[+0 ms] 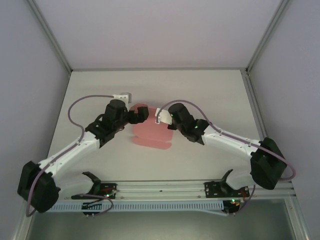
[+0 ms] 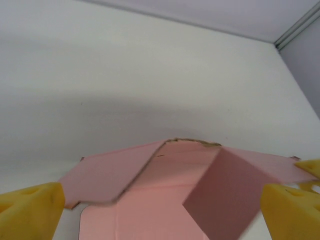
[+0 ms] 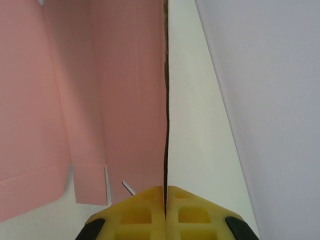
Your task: Assemble paper box
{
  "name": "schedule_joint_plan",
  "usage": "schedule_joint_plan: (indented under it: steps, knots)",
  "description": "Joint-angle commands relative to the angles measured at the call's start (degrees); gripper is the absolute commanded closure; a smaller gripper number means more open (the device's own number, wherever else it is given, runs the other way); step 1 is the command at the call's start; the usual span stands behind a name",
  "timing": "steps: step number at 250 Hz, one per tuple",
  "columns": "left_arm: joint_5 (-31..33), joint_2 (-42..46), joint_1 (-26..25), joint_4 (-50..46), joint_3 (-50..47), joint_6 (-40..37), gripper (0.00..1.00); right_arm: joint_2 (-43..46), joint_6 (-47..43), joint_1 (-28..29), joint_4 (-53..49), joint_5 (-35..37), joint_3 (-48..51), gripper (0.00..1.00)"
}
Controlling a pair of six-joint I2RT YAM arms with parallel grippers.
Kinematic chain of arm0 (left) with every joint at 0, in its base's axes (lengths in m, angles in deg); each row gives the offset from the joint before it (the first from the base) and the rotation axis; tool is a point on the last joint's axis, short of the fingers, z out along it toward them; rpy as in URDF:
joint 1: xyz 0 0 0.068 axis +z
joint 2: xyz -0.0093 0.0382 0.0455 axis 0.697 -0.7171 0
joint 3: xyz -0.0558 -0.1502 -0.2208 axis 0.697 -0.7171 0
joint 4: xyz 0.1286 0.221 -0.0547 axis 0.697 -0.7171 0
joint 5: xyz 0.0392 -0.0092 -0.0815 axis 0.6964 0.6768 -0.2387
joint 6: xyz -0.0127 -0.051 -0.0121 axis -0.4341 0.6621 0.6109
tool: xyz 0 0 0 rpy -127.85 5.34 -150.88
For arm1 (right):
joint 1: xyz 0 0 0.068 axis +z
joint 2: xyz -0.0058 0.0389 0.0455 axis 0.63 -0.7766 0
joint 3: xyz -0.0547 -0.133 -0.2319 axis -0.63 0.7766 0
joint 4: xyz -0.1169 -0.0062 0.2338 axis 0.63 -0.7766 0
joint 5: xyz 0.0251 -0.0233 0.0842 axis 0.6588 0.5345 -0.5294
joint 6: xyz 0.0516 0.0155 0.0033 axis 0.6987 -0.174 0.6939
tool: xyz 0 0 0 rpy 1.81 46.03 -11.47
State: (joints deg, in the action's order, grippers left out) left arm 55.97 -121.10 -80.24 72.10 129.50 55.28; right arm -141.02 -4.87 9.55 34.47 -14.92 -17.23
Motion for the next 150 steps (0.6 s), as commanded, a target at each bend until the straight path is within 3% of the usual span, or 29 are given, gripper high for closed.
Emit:
schedule_joint_plan:
  steps: [1,33,77,125,150]
  knots:
    - [-2.1,6.9,2.5,-3.2,-3.4,-3.4,0.0,1.9,2.7,-1.9,-4.9,-4.6,-3.6,1.0]
    - [-11.1,12.6,9.9,1.0,-9.4,-4.5,0.0,3.4,4.3,-4.9,-9.8,-14.1,-6.0,1.0]
    - [-27.5,11.1,19.4,9.5,-13.3,-5.2,0.02,4.6,4.9,-8.8,-17.3,-24.7,-9.7,1.0]
    - [-34.9,5.9,21.9,27.9,-18.6,-7.4,0.26,5.1,6.2,-11.8,-20.5,-32.4,-10.9,1.0]
    - [-37.5,4.7,22.3,32.8,-19.5,-7.9,0.37,5.2,7.0,-13.2,-20.6,-34.8,-10.8,1.0]
